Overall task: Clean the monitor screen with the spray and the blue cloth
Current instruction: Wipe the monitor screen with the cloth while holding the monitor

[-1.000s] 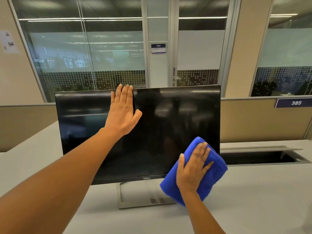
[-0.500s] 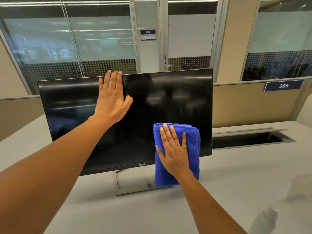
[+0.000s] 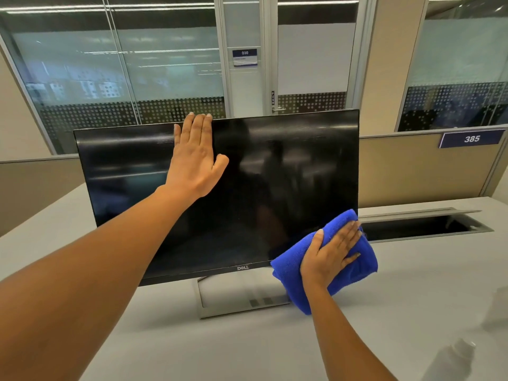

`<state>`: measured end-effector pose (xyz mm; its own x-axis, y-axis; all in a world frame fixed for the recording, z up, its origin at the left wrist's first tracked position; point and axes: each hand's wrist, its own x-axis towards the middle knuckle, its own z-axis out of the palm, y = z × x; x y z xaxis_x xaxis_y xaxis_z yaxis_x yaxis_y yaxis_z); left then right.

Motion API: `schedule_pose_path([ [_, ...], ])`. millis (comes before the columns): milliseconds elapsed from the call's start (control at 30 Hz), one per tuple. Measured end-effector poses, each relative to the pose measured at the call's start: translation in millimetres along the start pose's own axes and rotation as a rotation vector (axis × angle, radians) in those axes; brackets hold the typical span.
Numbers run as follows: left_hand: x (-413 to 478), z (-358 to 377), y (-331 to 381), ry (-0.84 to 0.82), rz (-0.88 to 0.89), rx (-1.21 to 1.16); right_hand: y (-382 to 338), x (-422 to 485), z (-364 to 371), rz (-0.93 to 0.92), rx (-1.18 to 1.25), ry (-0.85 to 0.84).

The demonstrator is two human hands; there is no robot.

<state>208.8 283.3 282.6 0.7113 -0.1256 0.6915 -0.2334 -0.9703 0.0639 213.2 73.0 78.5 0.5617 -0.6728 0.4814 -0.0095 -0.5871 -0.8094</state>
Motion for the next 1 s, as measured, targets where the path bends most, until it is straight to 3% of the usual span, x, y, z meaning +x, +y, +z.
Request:
schedule_pose_path([
  [333, 0.9, -3.9, -4.3, -0.032, 0.022, -0.005, -68.7, -73.1, 21.2, -0.401, -0.233, -0.169],
  [700, 2.0, -11.4, -12.3, -0.026, 0.095, -0.006, -97.8, -136.1, 36.3, -1.134, -0.419, -0.362],
  [833, -9.2, -15.3, -35.9, 0.005, 0.124, 0.033, -92.5, -120.5, 30.2, -1.182, -0.441, -0.349],
  [1000, -34.1, -30.0, -98.5, 0.066, -0.001, 0.139, -79.1, -94.5, 17.4, -0.893, -0.343, -0.275],
])
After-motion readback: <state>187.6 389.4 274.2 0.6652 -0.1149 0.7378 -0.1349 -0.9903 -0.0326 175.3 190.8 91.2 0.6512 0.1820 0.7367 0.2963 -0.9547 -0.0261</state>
